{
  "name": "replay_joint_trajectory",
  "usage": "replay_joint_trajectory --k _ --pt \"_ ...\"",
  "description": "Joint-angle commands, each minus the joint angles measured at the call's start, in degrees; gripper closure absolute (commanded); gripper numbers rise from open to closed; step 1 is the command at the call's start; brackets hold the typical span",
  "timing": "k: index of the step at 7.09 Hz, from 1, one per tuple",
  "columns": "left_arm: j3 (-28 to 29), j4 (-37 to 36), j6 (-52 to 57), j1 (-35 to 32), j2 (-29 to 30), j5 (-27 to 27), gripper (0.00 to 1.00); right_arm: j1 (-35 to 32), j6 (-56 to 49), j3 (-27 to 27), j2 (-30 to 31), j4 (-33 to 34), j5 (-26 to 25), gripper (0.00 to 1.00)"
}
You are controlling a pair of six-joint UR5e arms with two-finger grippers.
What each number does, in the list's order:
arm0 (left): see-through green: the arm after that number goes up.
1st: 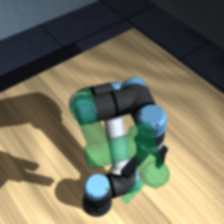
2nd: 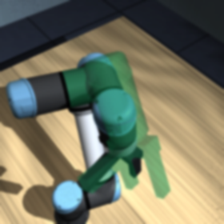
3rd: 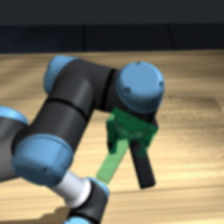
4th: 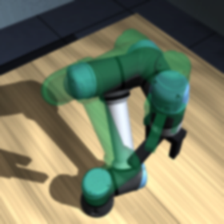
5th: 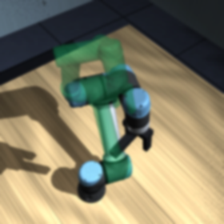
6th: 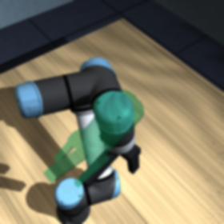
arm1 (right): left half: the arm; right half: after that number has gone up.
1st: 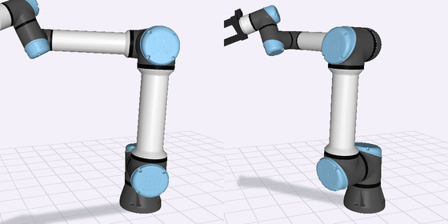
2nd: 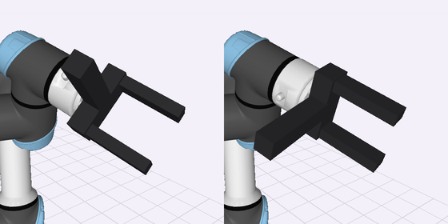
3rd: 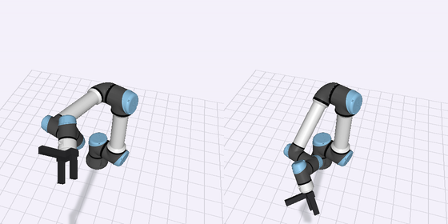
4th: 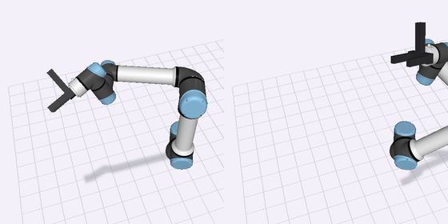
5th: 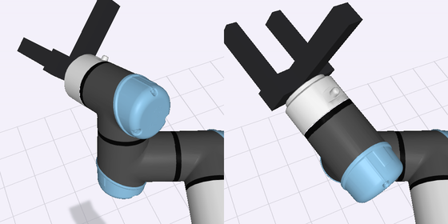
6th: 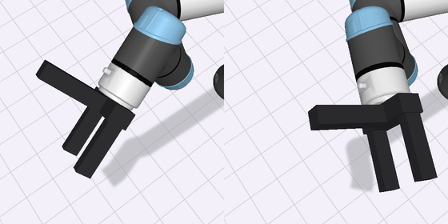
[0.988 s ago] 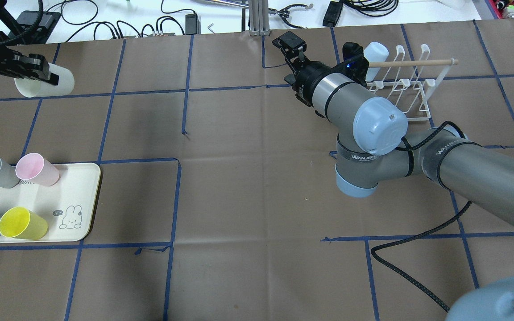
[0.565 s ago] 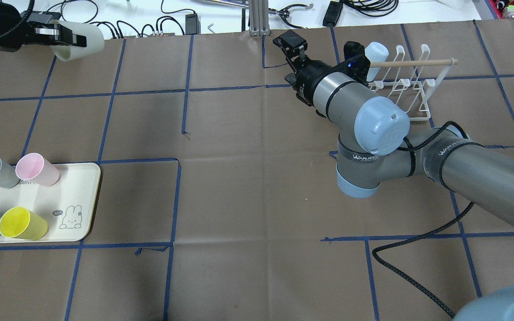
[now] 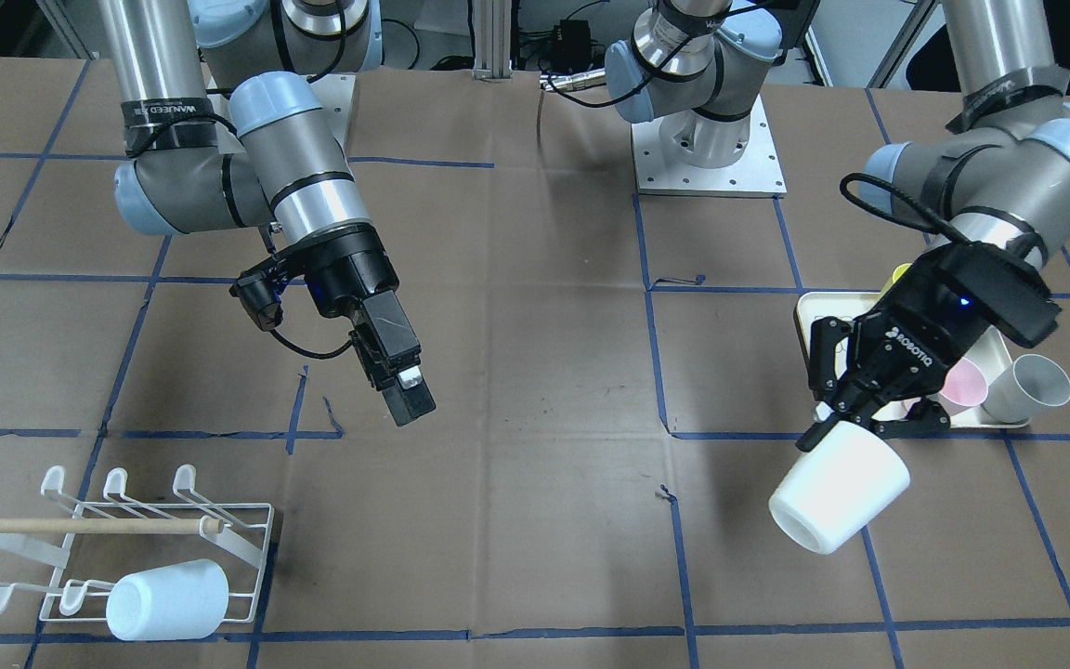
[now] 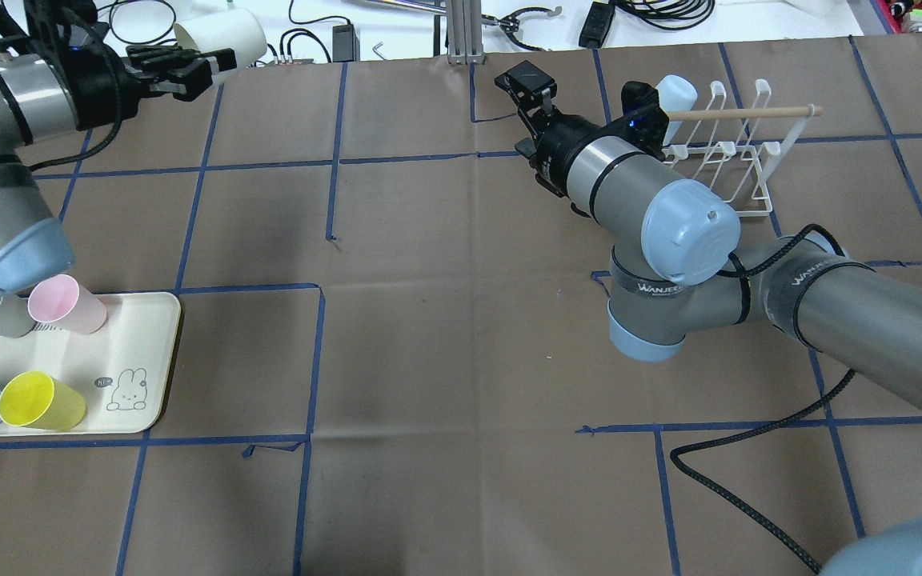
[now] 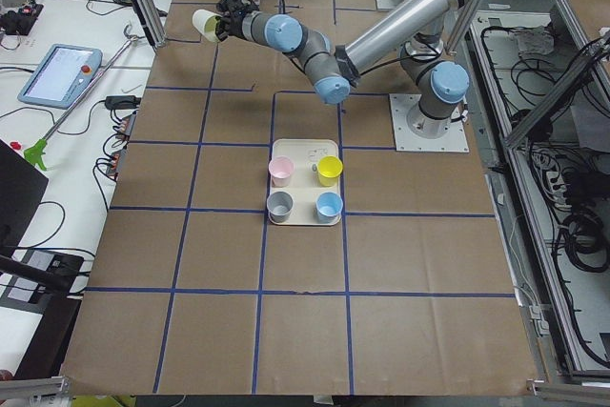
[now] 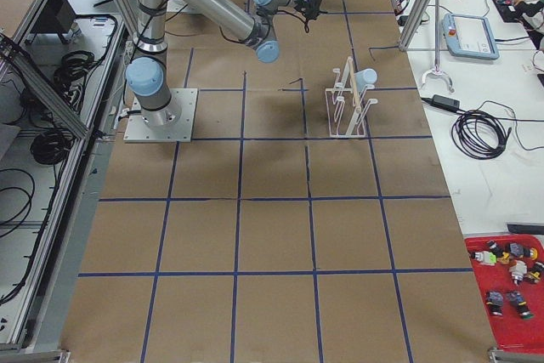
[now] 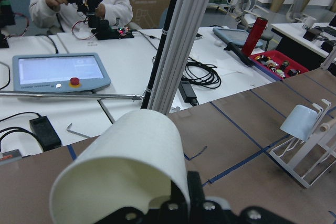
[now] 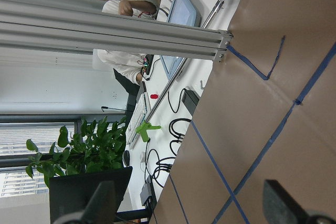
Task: Transfer IKEA cup to right arm and place on rack
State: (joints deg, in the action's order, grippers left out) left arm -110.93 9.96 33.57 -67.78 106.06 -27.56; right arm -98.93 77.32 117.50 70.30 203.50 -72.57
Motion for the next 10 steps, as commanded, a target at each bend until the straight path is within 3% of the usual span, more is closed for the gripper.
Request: replay_joint_trajectory --k 1,4,6,10 --pt "-1.4 -18.6 -1.0 -5.0 7.8 4.5 0.97 -0.1 -0.6 0.3 0.0 -0.6 -0.4 0.0" --pt "-1.7 -19.3 -2.5 -14.3 7.0 -2.2 0.96 -0.2 -0.1 0.3 -0.4 0.1 0.5 0.0" --pt "-1.0 -19.5 -5.3 -20.4 7.1 -11.3 0.96 -0.2 0.2 0.1 -1.0 0.1 8.9 0.0" --pt "-1.0 -19.5 -5.4 -20.9 7.1 -11.6 0.96 -0.2 10.1 -0.9 -3.2 0.2 9.0 0.0"
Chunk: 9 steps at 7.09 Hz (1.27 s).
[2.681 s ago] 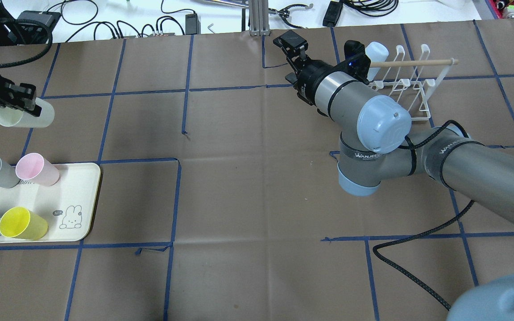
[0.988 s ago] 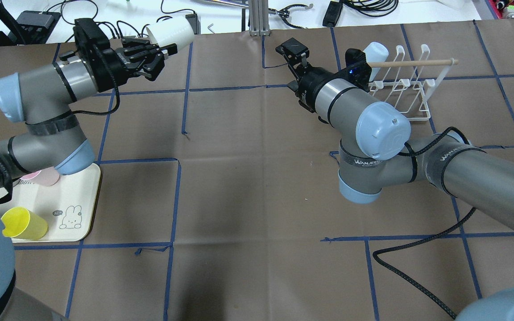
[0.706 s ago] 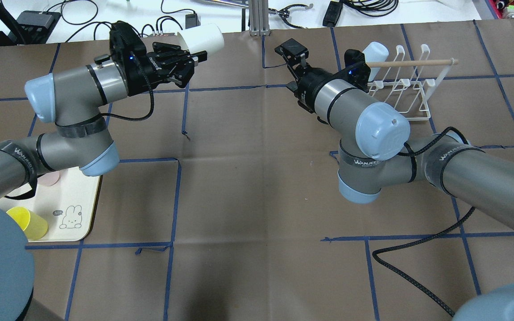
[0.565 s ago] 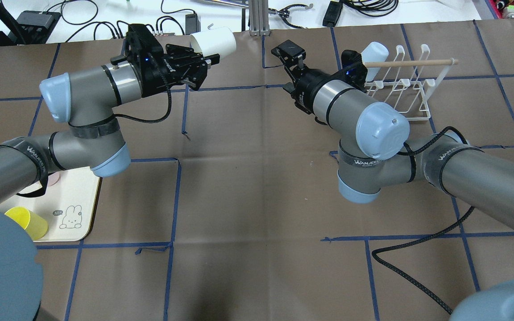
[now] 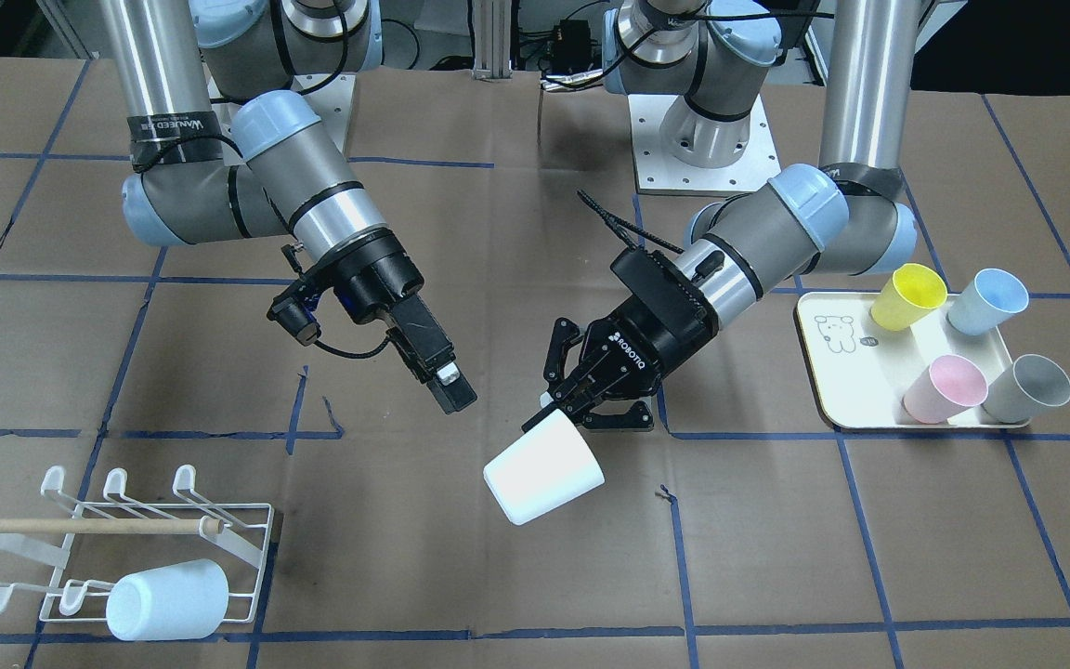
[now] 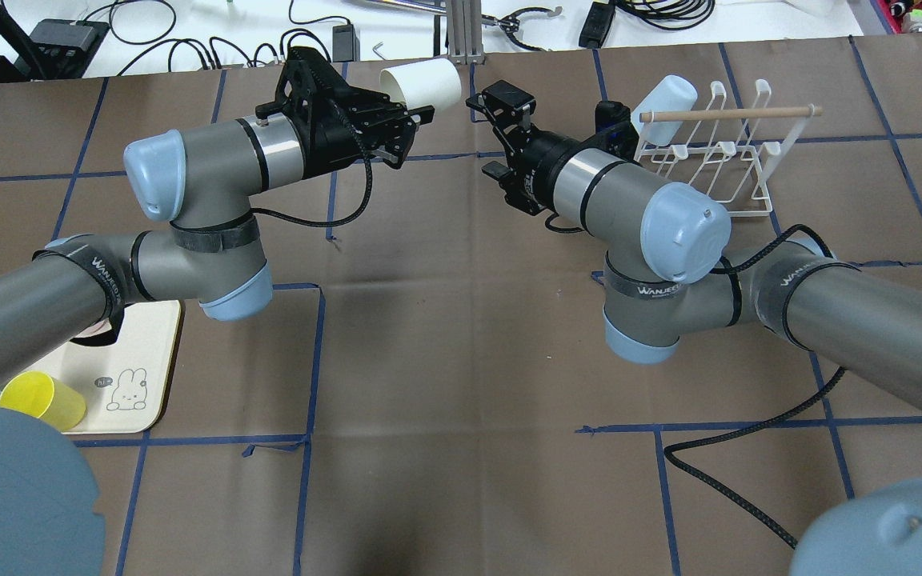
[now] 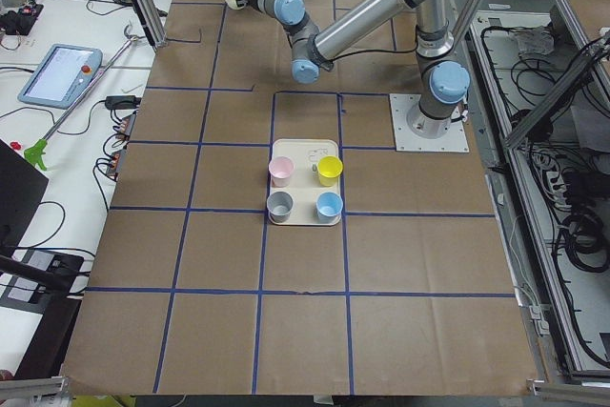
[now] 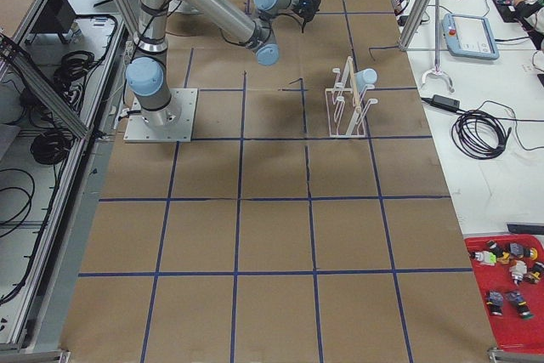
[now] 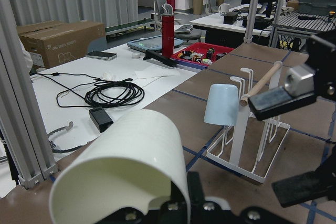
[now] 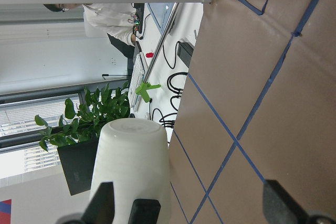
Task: Transfer IKEA cup to right arm and place on rack
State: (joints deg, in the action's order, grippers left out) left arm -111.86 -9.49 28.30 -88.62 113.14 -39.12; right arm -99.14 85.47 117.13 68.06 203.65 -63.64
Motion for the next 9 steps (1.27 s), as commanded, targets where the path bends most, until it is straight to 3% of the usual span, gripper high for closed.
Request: replay_joint_trajectory --k 1,3,9 --pt "-0.5 -0.1 -0.1 0.1 -0.1 0.3 0.96 -0.2 1.9 -3.1 -1.9 -0.1 0.0 0.0" --pt "-0.6 -0.1 -0.3 0.1 -0.1 0.4 0.96 -1.0 1.9 -8.0 -4.1 -0.2 0.0 0.0" --pt "-0.9 -0.1 -0.3 0.0 -0.5 0.5 0.96 -3.0 2.8 -14.5 -10.5 0.1 0.0 0.01"
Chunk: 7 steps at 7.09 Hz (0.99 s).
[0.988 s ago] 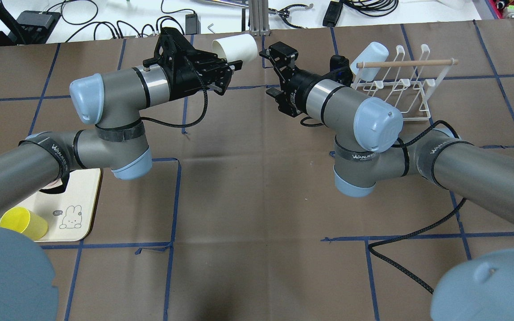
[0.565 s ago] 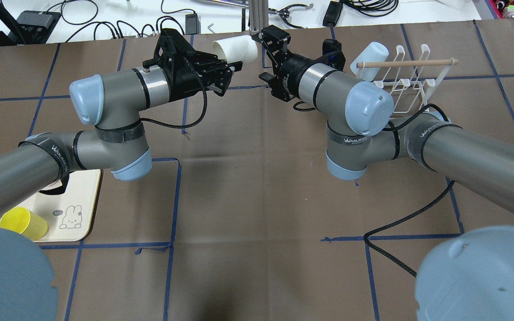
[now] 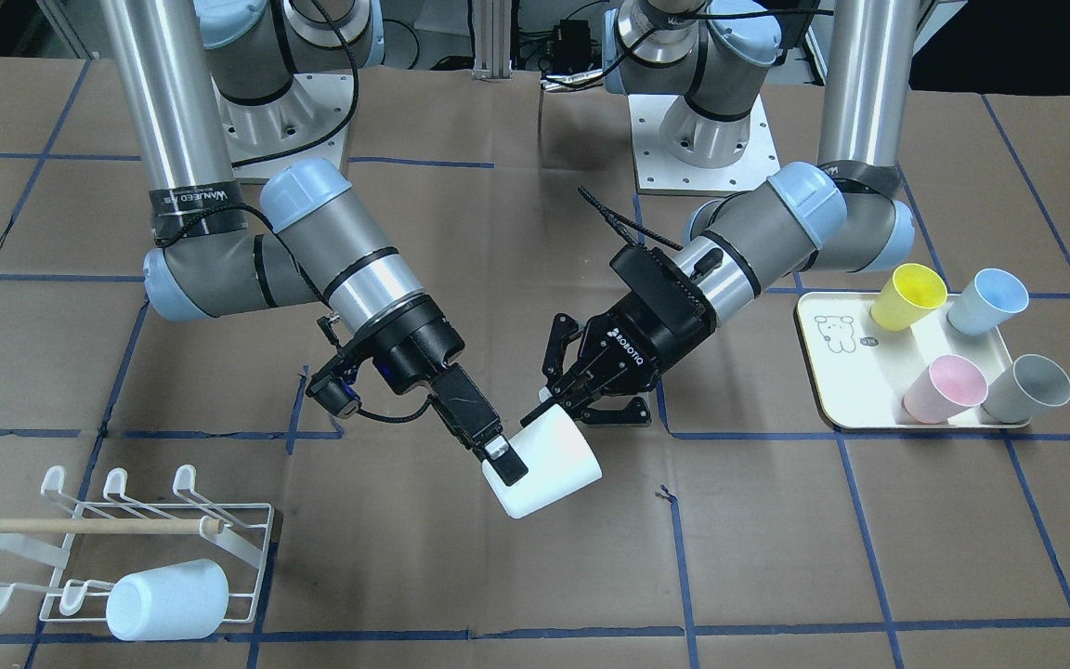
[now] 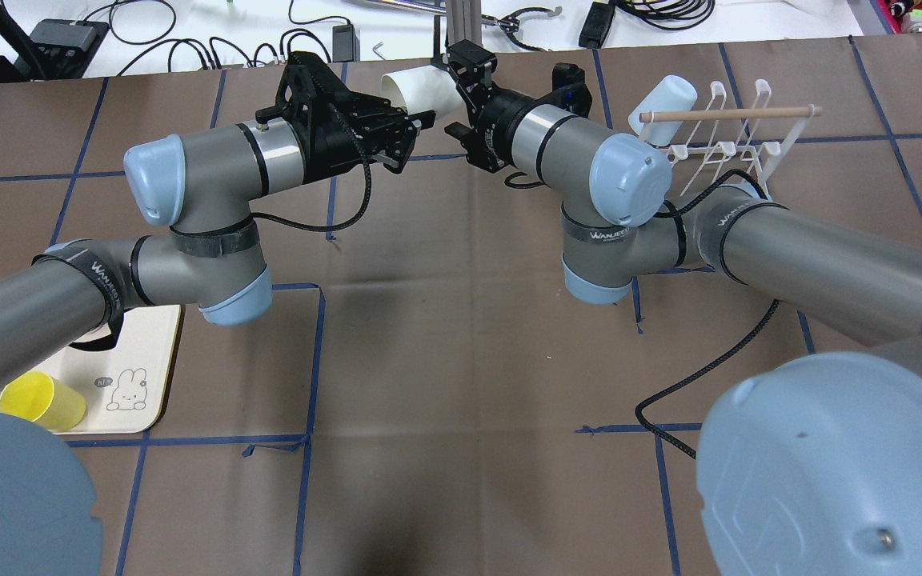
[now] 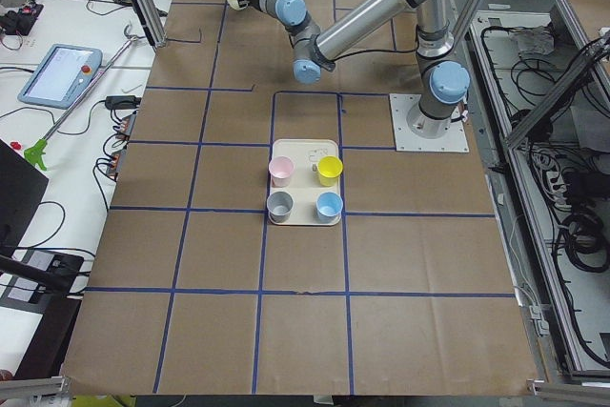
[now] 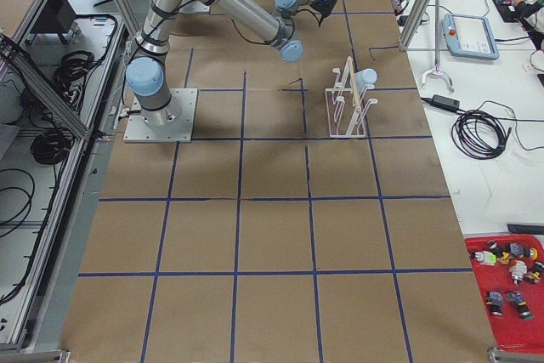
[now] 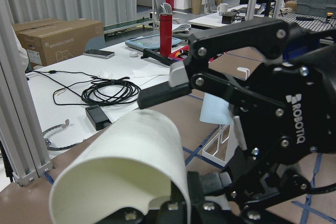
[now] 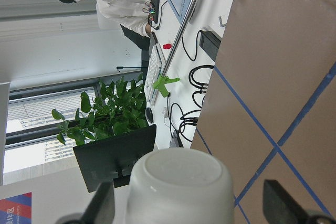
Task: Transfer IKEA cup to right arm and place on rack
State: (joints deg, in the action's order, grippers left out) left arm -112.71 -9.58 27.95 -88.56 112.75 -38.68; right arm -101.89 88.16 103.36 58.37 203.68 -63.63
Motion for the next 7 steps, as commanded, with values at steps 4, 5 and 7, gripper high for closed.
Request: replay_joint_trajectory --k 4,5,7 --pt "0.0 0.0 0.1 -0.1 -0.1 -0.1 0.94 -0.9 0.3 -3.9 -2.2 -0.7 0.2 0.01" --pt "0.0 0.0 0.1 -0.1 -0.1 -0.1 0.94 -0.9 0.3 -4.0 -2.2 -0.7 0.2 0.01" --pt "0.0 0.0 0.1 -0.1 -0.1 -0.2 0.94 -0.9 0.2 -3.9 -2.5 -0.7 0.1 0.18"
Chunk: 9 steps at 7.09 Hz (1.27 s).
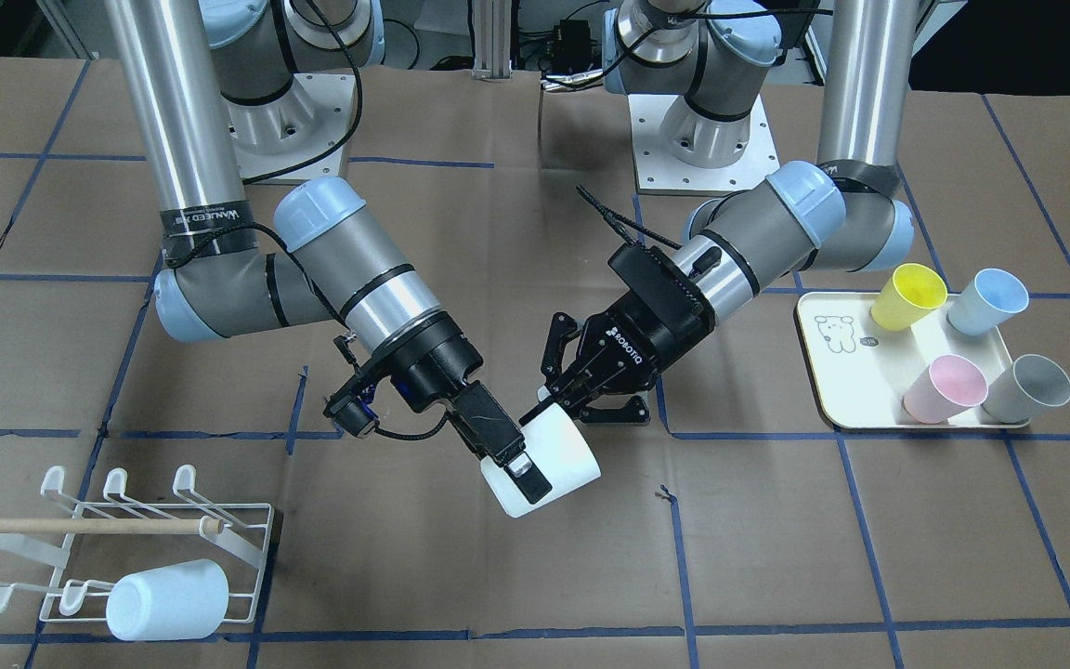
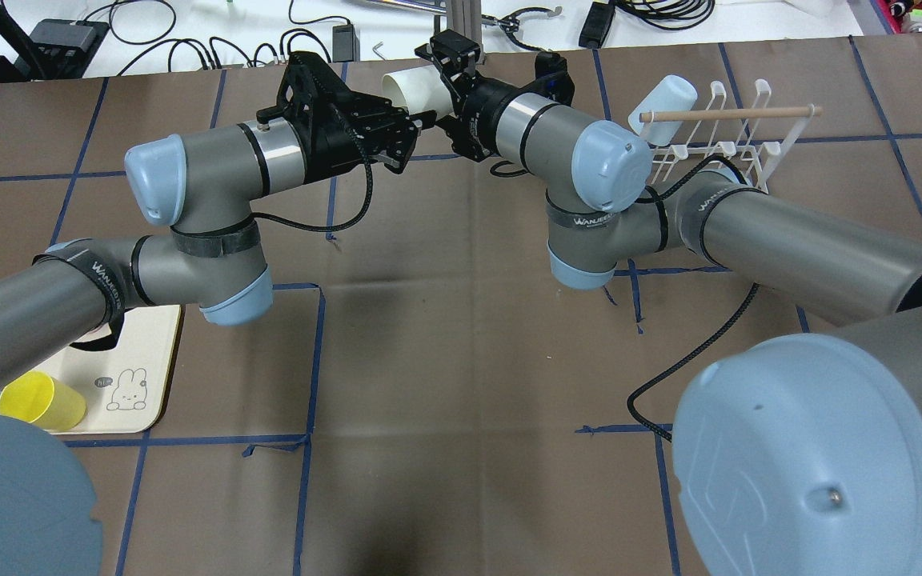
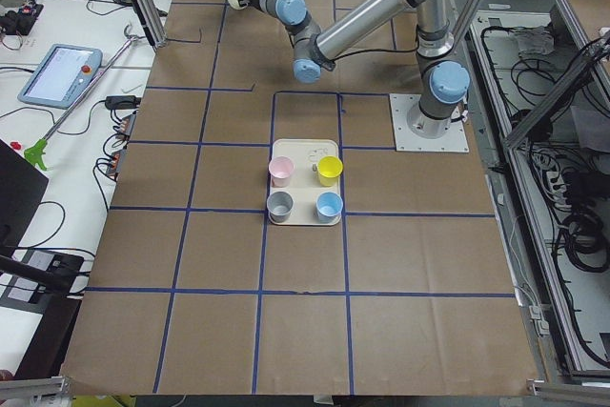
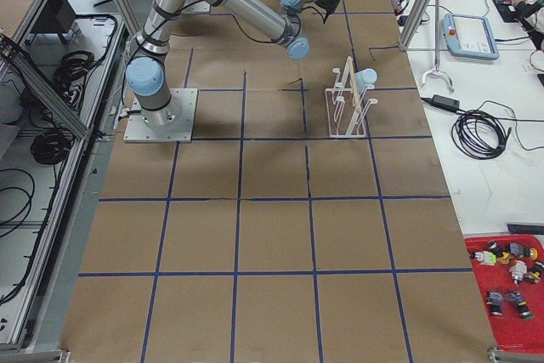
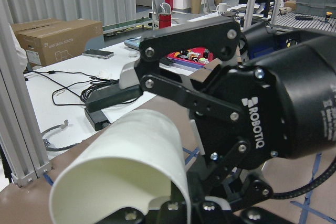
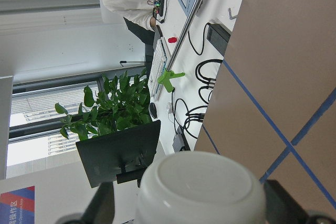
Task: Transfer IKEA cup to right arm and place on rack
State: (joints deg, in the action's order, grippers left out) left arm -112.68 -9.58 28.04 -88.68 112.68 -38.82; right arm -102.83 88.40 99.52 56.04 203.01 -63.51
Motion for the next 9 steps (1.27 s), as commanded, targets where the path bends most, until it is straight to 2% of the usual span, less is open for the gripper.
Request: replay_joint_trajectory --k 1,2,3,4,5,6,7,8,9 --pt "0.0 0.0 0.0 0.0 0.0 -0.1 0.94 0.0 -0.2 -0.1 -0.1 -0.1 0.0 0.38" --pt "0.0 0.0 0.0 0.0 0.0 -0.1 0.94 0.0 -0.5 0.0 -0.1 -0.1 0.1 0.57" --pt "0.0 0.0 0.0 0.0 0.0 -0.2 0.93 0.0 -0.4 0.0 -0.2 -0.1 0.1 0.63" --pt "0.8 0.1 0.0 0.0 0.1 -0.3 0.82 0.0 -0.3 0.0 -0.2 -0.1 0.1 0.66" --pt "1.0 0.2 0.0 0.0 0.1 -0.4 0.7 0.0 -0.3 0.1 -0.2 -0.1 0.2 0.66" --pt "1.1 0.2 -0.2 0.1 0.1 -0.3 0.37 0.0 -0.4 0.1 -0.1 -0.1 0.2 0.66" --pt "1.1 0.2 -2.7 0.2 0.2 -0.3 0.14 0.0 -0.3 0.1 -0.1 -0.1 0.2 0.66" --pt "1.1 0.2 -3.5 0.3 0.2 -0.3 0.01 0.0 -0.3 0.1 -0.2 -0.1 0.2 0.66" --pt "1.2 0.0 -3.4 0.4 0.0 -0.5 0.01 0.0 -0.4 0.1 -0.2 -0.1 0.3 0.66"
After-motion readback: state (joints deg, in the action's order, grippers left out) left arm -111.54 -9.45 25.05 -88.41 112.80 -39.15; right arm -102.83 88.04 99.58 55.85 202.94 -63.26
